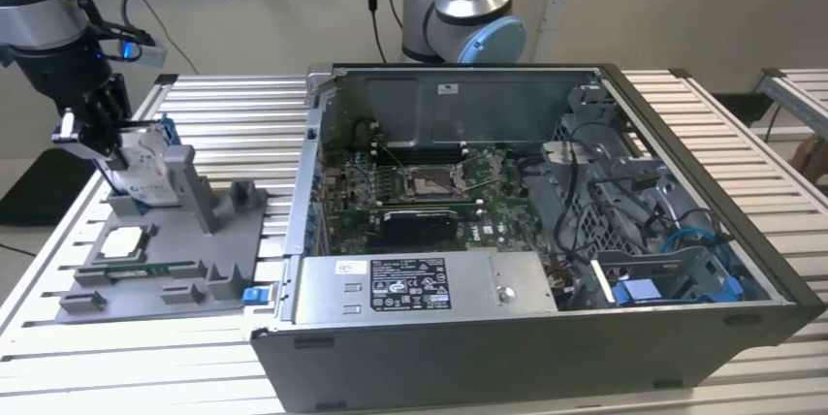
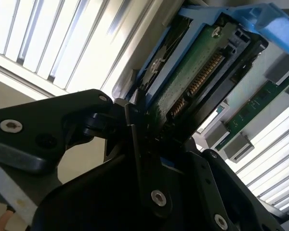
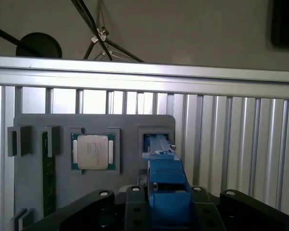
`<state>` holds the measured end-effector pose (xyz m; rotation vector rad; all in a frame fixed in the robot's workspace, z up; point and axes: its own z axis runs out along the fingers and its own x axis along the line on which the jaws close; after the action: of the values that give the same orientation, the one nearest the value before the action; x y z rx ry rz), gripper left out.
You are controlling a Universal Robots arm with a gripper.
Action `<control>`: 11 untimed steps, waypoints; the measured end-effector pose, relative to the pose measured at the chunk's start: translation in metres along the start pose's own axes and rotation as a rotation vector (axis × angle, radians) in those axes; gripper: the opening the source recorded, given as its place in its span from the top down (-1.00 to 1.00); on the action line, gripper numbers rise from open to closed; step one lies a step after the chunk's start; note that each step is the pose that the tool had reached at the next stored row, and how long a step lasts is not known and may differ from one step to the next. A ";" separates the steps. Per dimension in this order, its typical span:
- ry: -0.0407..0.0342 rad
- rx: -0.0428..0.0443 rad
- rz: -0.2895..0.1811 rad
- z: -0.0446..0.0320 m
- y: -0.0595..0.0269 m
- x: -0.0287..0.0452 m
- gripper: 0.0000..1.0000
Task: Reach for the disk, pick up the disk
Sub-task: 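Pick up the disk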
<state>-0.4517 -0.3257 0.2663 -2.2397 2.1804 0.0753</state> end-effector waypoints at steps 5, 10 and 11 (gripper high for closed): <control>0.0000 -0.0001 0.000 -0.0019 0.0001 -0.0001 1.00; 0.0001 -0.0001 0.000 -0.0050 0.0001 -0.0002 1.00; 0.0001 -0.0002 0.000 -0.0058 0.0001 -0.0003 1.00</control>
<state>-0.4517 -0.3257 0.2721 -2.2398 2.1805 0.0754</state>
